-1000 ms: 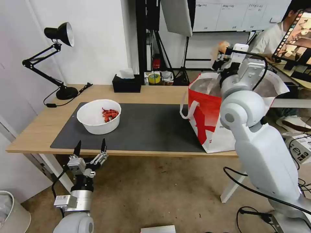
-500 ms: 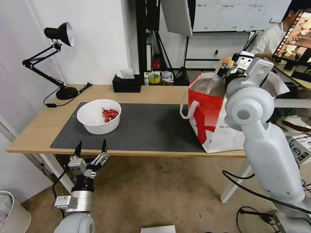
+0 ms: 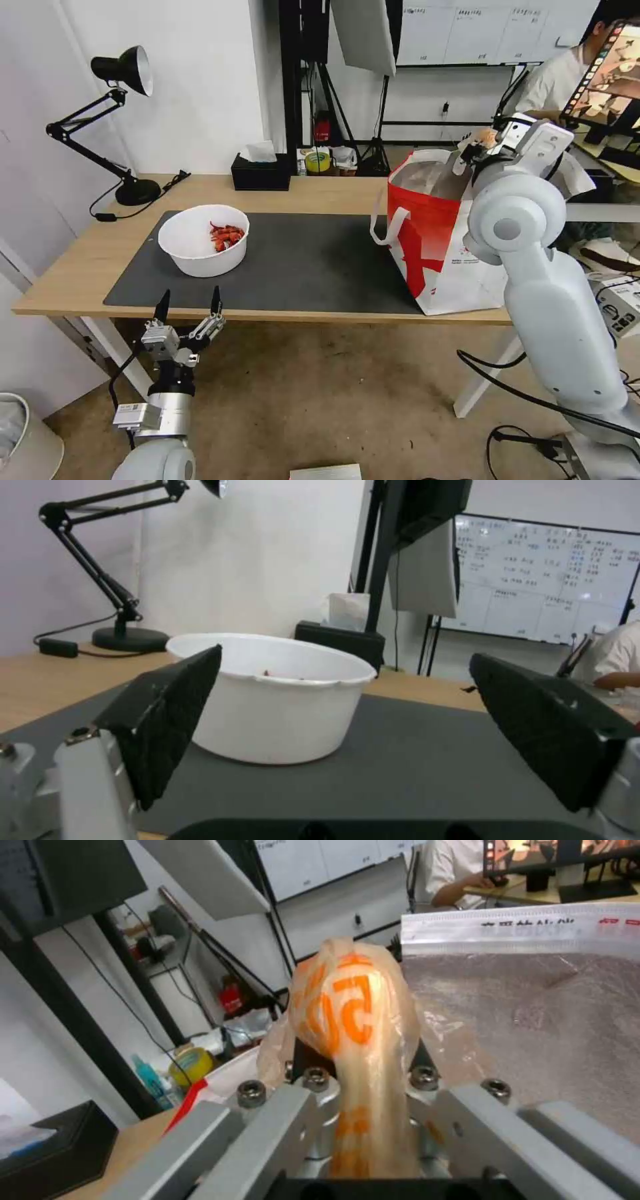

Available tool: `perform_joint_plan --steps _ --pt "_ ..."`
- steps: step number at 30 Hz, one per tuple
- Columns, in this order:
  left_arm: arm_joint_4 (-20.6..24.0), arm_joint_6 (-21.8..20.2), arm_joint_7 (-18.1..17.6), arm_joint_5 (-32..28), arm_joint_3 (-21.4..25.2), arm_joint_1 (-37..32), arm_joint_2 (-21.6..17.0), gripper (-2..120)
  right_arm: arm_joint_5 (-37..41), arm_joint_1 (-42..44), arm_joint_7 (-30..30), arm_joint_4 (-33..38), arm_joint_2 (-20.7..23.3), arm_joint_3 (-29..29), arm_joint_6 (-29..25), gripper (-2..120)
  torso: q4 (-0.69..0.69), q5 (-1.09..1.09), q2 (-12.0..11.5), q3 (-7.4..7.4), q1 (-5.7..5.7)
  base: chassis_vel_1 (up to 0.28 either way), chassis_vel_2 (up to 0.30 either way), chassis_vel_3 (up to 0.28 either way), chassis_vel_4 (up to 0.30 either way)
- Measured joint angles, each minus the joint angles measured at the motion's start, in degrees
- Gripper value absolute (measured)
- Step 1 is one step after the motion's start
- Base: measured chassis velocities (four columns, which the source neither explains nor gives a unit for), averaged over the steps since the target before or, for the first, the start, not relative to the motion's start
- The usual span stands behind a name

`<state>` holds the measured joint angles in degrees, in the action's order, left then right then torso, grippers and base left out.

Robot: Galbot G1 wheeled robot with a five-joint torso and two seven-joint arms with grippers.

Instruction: Pick up the trash from the table and place it into the takeout bag.

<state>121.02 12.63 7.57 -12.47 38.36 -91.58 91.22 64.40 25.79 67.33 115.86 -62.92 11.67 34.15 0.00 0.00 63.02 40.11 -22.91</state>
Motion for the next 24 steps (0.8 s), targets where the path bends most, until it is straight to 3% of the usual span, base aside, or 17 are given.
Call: perform_joint_plan --steps 6,9,24 --pt "-0.2 0.0 0.0 0.0 0.0 0.1 0.0 100 -0.6 0.1 -0.4 -0.2 -0.2 -0.1 0.2 7 0.00 0.00 0.0 0.00 0.00 0.000 0.000 0.000 0.000" --pt "-0.4 0.0 0.0 0.0 0.0 0.3 0.0 100 -0.7 0.2 -0.6 -0.4 -0.4 0.0 0.3 21 0.00 0.00 0.0 0.00 0.00 0.000 0.000 0.000 0.000" --pt "-0.8 0.0 0.0 0.0 0.1 0.5 0.0 100 -1.0 0.3 -1.0 -0.9 -1.2 0.0 0.3 71 0.00 0.00 0.0 0.00 0.00 0.000 0.000 0.000 0.000"
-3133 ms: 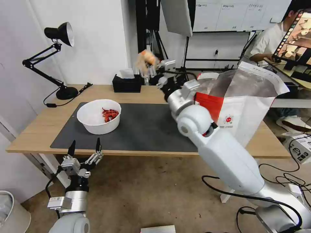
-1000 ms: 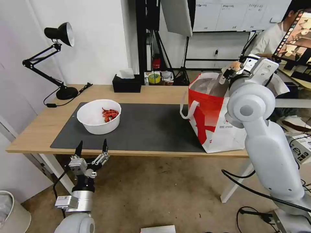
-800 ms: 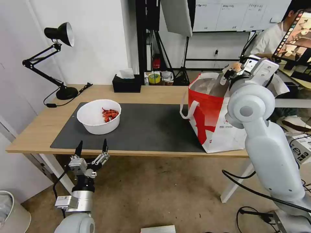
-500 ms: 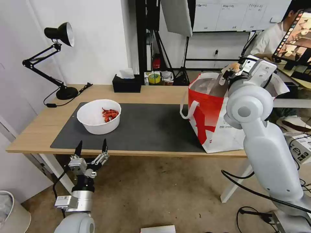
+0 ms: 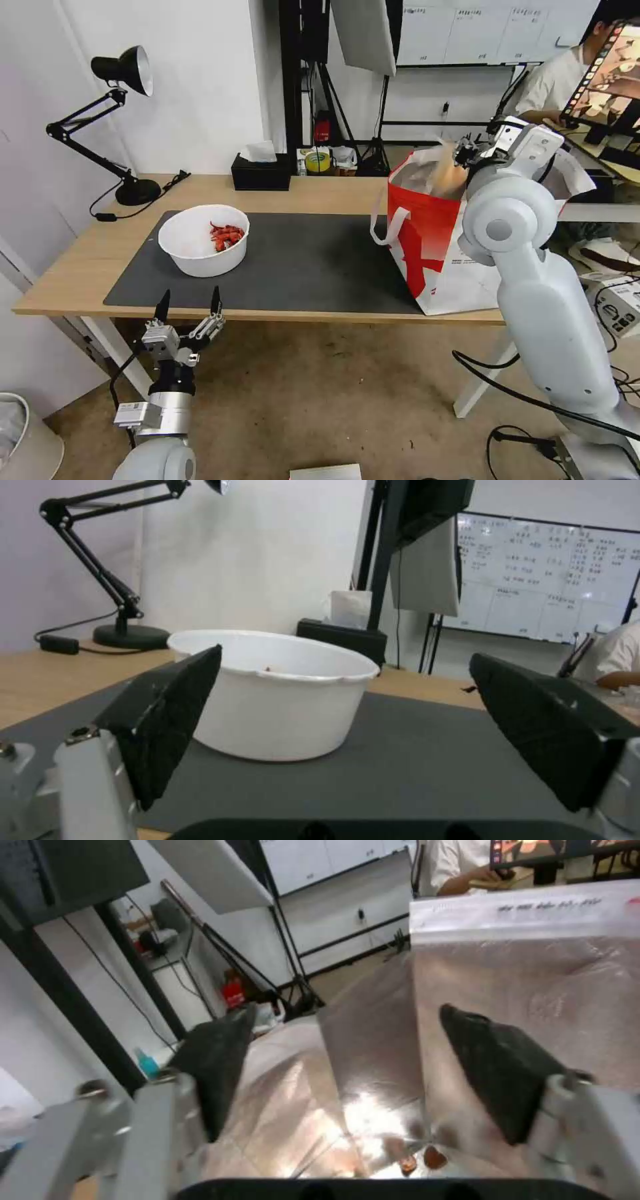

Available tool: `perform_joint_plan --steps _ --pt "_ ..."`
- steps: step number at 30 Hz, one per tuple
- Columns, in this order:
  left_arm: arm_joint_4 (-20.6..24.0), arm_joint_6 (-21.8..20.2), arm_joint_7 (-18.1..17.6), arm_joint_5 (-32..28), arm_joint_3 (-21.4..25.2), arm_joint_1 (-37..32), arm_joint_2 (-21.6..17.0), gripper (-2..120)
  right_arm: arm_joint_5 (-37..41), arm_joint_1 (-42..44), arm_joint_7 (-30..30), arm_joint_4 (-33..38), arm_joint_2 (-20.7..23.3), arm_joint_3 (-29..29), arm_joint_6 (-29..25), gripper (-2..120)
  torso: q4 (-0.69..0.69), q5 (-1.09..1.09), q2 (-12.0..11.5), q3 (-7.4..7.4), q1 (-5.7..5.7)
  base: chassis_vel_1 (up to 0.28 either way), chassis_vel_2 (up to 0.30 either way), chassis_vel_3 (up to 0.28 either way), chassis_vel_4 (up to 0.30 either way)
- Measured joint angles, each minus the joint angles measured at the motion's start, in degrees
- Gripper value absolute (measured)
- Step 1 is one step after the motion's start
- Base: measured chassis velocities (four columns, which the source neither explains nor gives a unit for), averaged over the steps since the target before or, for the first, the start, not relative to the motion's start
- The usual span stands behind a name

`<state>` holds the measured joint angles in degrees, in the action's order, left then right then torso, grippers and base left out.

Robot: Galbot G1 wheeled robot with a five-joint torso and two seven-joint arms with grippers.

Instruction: Pick up the trash from the table and place it into the takeout bag.

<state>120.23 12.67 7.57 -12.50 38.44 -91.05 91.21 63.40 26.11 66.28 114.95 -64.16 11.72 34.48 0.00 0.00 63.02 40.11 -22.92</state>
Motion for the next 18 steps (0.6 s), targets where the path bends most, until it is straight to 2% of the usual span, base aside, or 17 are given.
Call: perform_joint_plan --steps 3,4,7,12,15,18 --pt "-0.1 0.0 0.0 0.0 0.0 0.0 0.0 100 -0.1 0.0 -0.4 0.0 0.0 0.0 -0.1 86 0.00 0.00 0.0 0.00 0.00 0.000 0.000 0.000 0.000" --pt "-0.1 0.0 0.0 0.0 0.0 0.0 0.0 100 -0.1 0.0 -0.4 0.0 0.0 0.0 -0.1 86 0.00 0.00 0.0 0.00 0.00 0.000 0.000 0.000 0.000" --pt "-0.1 0.0 0.0 0.0 0.0 0.0 0.0 100 -0.2 0.1 -1.0 0.4 0.0 0.1 -0.2 98 0.00 0.00 0.0 0.00 0.00 0.000 0.000 0.000 0.000" --pt "0.0 0.0 0.0 0.0 0.0 0.0 0.0 100 -0.5 0.4 -2.3 1.1 0.4 0.3 -0.3 100 0.00 0.00 0.0 0.00 0.00 0.000 0.000 0.000 0.000" --pt "0.1 0.0 0.0 0.0 0.0 0.0 0.0 100 -2.2 1.1 -5.0 1.6 0.9 0.6 -0.5 100 0.00 0.00 0.0 0.00 0.00 0.000 0.000 0.000 0.000" --pt "0.2 0.0 0.0 0.0 0.0 0.0 0.0 100 -7.7 3.5 -13.3 2.7 2.4 1.0 -2.9 100 0.00 0.00 0.0 0.00 0.00 0.000 0.000 0.000 0.000"
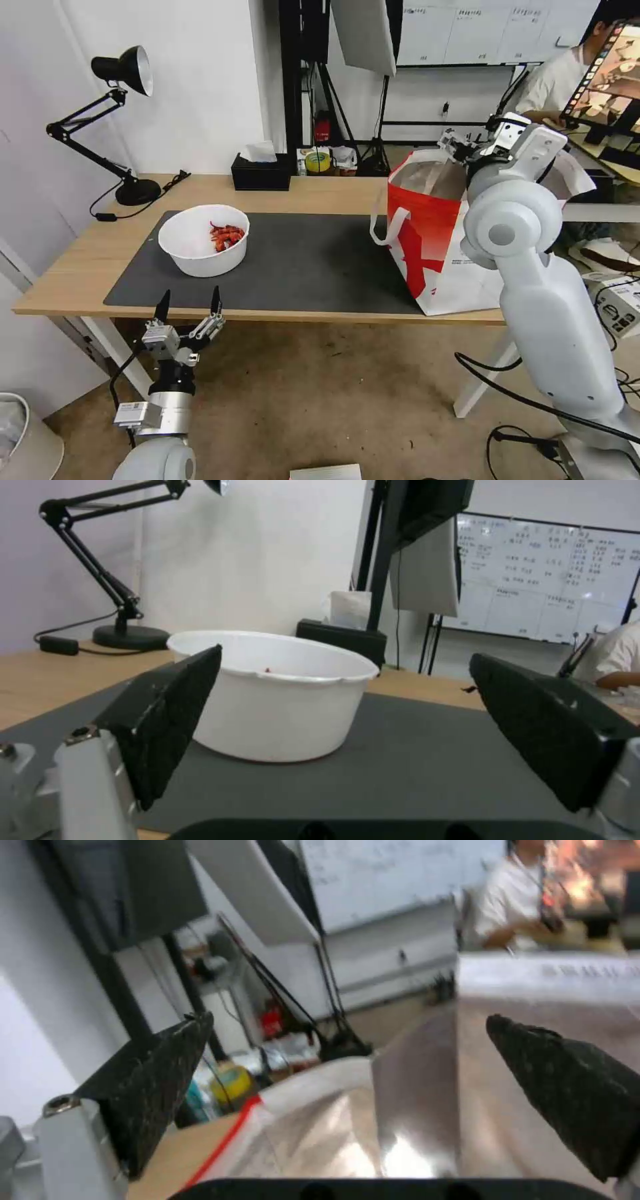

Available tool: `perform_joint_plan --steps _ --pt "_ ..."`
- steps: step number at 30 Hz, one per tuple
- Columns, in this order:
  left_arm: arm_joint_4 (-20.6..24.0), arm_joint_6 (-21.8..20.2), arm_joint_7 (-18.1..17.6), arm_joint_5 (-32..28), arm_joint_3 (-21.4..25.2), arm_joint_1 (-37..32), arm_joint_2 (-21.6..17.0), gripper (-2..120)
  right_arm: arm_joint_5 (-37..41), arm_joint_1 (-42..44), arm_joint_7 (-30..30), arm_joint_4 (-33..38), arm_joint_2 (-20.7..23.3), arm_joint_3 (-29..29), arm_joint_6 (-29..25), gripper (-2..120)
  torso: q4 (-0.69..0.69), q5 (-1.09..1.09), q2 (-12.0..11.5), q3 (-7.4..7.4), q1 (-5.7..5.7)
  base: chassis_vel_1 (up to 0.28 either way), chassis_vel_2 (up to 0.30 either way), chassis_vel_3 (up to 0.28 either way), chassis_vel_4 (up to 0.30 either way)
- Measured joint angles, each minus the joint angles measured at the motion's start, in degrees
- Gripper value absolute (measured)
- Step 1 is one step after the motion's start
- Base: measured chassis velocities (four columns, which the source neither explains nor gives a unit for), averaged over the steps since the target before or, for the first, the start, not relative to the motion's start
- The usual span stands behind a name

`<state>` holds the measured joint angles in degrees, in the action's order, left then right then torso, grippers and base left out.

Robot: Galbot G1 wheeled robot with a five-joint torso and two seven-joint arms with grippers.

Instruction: Pick up the trash from the table and place it into the takeout bag.

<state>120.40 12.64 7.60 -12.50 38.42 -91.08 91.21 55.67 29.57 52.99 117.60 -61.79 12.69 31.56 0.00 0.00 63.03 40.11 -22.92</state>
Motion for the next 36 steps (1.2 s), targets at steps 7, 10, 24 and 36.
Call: perform_joint_plan --steps 7,10,24,36 --pt "0.4 0.0 0.0 0.0 -0.3 -0.2 0.0 100 -12.7 5.7 -18.3 1.1 3.0 0.2 -10.3 100 0.00 0.00 0.0 0.00 0.00 0.000 0.000 0.000 0.000" --pt "0.4 0.0 0.0 0.0 -0.3 -0.3 0.0 100 -14.3 6.9 -20.7 1.2 3.5 0.4 -12.2 100 0.00 0.00 0.0 0.00 0.00 0.000 0.000 0.000 0.000" --pt "1.1 0.3 0.0 -0.1 -0.6 -1.0 0.0 100 -22.1 20.0 -34.3 4.1 7.0 4.3 -25.2 100 0.00 0.00 0.0 0.00 0.00 0.000 0.000 0.000 0.000" --pt "1.7 0.4 0.0 -0.1 -0.6 -1.3 0.0 100 -30.8 29.0 -39.9 4.7 4.1 9.1 -35.4 100 0.00 0.01 0.0 0.00 0.00 0.000 0.000 0.000 0.000"
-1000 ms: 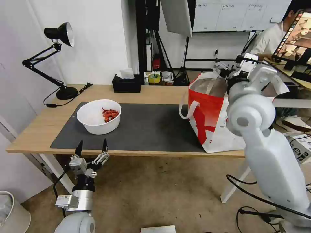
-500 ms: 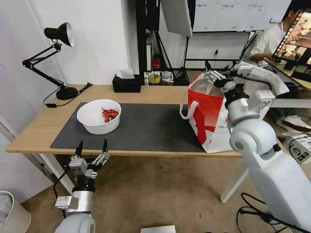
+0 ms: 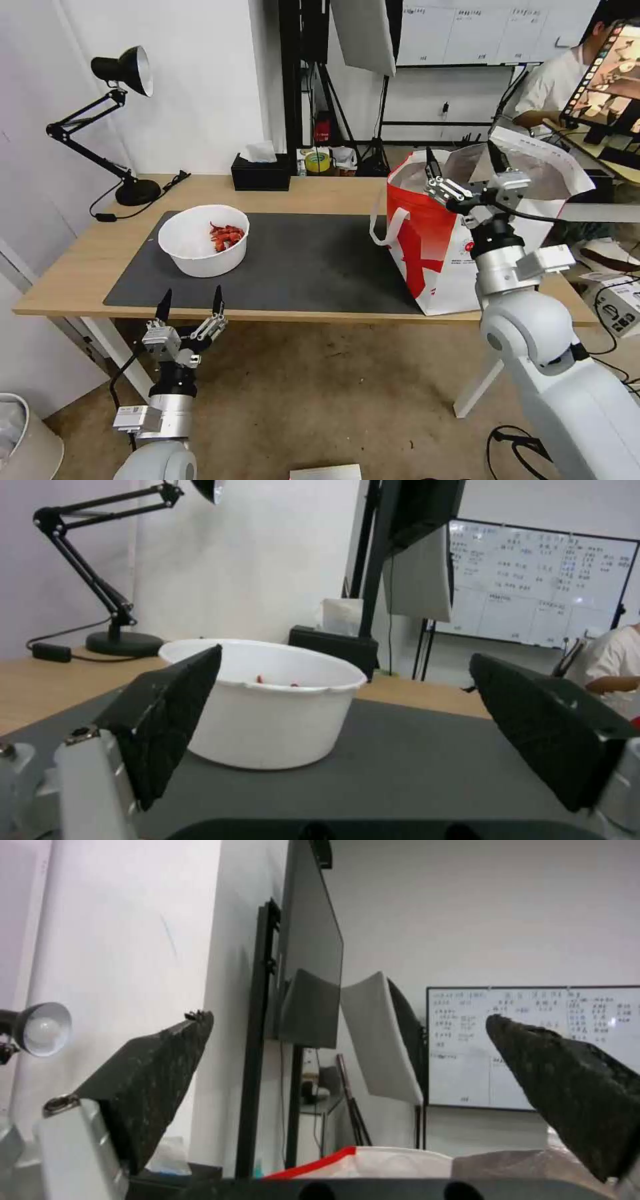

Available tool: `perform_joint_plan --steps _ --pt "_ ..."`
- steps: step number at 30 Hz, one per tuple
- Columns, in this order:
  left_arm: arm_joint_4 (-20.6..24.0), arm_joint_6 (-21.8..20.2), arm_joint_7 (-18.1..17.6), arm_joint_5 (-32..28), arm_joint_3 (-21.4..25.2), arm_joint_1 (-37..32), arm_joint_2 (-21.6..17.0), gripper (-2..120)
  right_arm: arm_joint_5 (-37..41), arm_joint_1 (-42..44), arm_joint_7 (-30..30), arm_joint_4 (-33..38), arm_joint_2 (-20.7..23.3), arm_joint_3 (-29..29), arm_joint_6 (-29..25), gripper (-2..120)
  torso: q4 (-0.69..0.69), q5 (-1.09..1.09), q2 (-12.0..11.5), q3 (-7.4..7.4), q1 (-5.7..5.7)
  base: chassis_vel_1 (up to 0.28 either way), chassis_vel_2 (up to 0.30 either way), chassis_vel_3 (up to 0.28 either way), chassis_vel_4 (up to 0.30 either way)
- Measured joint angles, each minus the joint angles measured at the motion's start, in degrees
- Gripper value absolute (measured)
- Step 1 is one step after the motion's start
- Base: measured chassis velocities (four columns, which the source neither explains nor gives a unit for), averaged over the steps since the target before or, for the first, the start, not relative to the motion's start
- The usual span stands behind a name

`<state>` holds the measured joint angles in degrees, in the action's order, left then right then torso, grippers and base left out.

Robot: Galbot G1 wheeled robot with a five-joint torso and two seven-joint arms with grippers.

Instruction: Pick up the trash from the table and place it into the takeout bag.

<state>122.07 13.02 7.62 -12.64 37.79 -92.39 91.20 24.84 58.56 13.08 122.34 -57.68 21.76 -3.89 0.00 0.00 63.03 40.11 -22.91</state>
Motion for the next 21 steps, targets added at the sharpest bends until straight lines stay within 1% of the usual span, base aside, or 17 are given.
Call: perform_joint_plan --steps 1,2,4,5,8,9,13,14,16,17,21 --pt "0.1 0.0 0.0 -0.1 0.1 0.0 0.0 100 -1.1 1.5 -0.7 -0.3 -0.6 1.0 -1.3 100 0.00 0.00 0.0 0.00 0.00 0.000 0.000 0.000 0.000" --pt "0.1 0.0 0.0 -0.1 0.1 0.0 0.0 100 -1.1 1.5 -0.7 -0.3 -0.6 1.0 -1.3 100 0.00 0.00 0.0 0.00 0.00 0.000 0.000 0.000 0.000" --pt "0.1 0.0 0.0 -0.2 0.1 0.0 0.0 100 -2.9 4.8 -1.7 -0.5 -2.0 2.8 -3.1 100 0.00 0.00 0.0 0.00 0.00 0.000 0.000 0.000 0.000" --pt "0.1 0.0 0.0 -0.2 0.1 0.0 0.0 100 -2.9 4.8 -1.7 -0.5 -2.0 2.8 -3.1 100 0.00 0.00 0.0 0.00 0.00 0.000 0.000 0.000 0.000" --pt "0.1 0.1 0.0 -0.2 0.2 0.1 -0.2 100 -4.9 10.3 -2.9 -0.6 -4.4 4.1 -5.8 100 0.00 0.00 0.0 0.00 0.00 0.000 0.000 0.000 0.000" --pt "0.1 0.1 0.0 -0.2 0.2 0.1 -0.2 100 -4.9 10.3 -2.9 -0.6 -4.4 4.1 -5.8 100 0.00 0.00 0.0 0.00 0.00 0.000 0.000 0.000 0.000" --pt "-0.1 0.1 0.0 -0.3 0.0 0.3 -0.3 100 -7.5 16.0 -4.1 -2.1 -6.7 5.1 -9.8 100 -0.01 -0.01 0.0 0.00 0.00 0.000 0.000 0.000 0.000" --pt "-0.1 0.1 0.0 -0.3 0.0 0.3 -0.3 100 -7.5 16.0 -4.1 -2.1 -6.7 5.1 -9.8 100 -0.01 -0.01 0.0 0.00 0.00 0.000 0.000 0.000 0.000" --pt "-0.2 0.1 0.0 -0.4 0.1 0.3 -0.5 100 -8.7 18.2 -4.6 -2.9 -7.5 5.5 -11.5 100 -0.01 0.00 0.0 0.00 0.00 0.000 0.000 0.000 0.000" --pt "-0.2 0.1 0.0 -0.4 0.1 0.3 -0.5 100 -8.7 18.2 -4.6 -2.9 -7.5 5.5 -11.5 100 -0.01 0.00 0.0 0.00 0.00 0.000 0.000 0.000 0.000" --pt "-0.2 0.1 0.0 -0.5 0.1 0.3 -0.6 100 -9.6 20.3 -4.9 -3.6 -9.0 5.8 -14.3 100 0.00 0.00 0.0 -0.01 0.00 0.000 0.000 0.000 0.000"
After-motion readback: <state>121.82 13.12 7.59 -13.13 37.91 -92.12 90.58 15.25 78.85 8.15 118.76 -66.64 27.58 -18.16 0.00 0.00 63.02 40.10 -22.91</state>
